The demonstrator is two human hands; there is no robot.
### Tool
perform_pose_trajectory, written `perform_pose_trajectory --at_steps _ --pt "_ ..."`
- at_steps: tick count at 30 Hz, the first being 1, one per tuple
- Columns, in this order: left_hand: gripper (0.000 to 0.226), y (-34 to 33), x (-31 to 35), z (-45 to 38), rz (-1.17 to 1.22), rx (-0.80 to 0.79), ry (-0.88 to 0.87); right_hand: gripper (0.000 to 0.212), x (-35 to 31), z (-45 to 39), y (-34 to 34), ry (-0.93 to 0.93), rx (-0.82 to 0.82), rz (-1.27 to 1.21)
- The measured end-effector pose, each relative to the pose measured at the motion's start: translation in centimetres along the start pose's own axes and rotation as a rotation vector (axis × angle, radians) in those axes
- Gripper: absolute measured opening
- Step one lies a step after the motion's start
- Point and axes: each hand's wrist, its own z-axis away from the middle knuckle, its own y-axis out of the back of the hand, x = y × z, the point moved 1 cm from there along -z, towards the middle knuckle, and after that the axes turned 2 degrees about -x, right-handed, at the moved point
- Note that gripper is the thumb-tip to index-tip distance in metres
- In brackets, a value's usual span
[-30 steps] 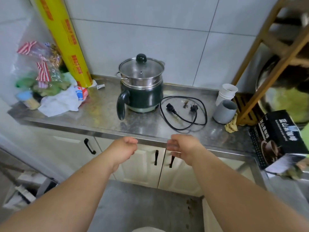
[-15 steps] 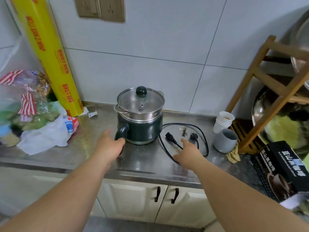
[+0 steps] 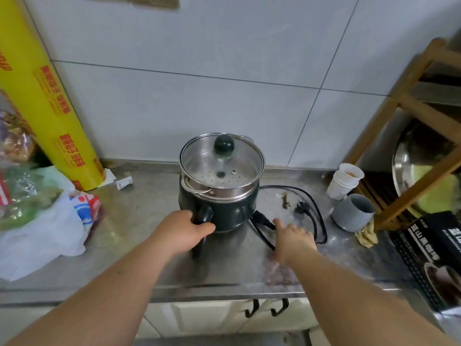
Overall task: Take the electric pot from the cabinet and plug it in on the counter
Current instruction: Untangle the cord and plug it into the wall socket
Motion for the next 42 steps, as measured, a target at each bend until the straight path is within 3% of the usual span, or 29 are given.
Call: perform_pose_trajectory --at_steps 5,14,18,24,31,35,38,42 --pt "0.043 -1.5 1.2 -0.4 -0.021 -0.017 -0.012 0.04 0.5 -0.3 -0.1 0.071 -0.017 -0.071" --pt "0.044 -4.8 4.4 -0.3 0.075 -0.038 0.046 0.026 4.1 -1.2 5.4 0.077 0.085 -0.174" --pt "0.05 -6.8 6.1 0.2 0.263 -0.039 0.113 0.027 6.8 -0.6 10.6 -0.049 0.27 -0.543" --pt "0.026 -9.9 9.5 0.4 0.551 -0.094 0.197 0.026 10.7 1.5 15.2 -0.156 0.487 -1.122" --pt "0.019 -12.3 14.2 1.2 0.857 -0.168 0.271 0.026 11.8 5.0 16.5 -0.053 0.654 -1.236" --pt "0.023 -12.6 15.3 0.9 0.664 -0.219 0.197 0.02 12.5 6.0 16.9 -0.001 0.712 -1.242" --pt "0.009 -12.5 15.6 1.4 0.475 -0.27 0.169 0.014 13.1 6.7 17.5 0.08 0.765 -1.222" --pt "0.011 -11.9 16.4 2.8 0.36 -0.233 0.137 0.016 13.2 7.2 18.9 0.171 0.837 -1.276"
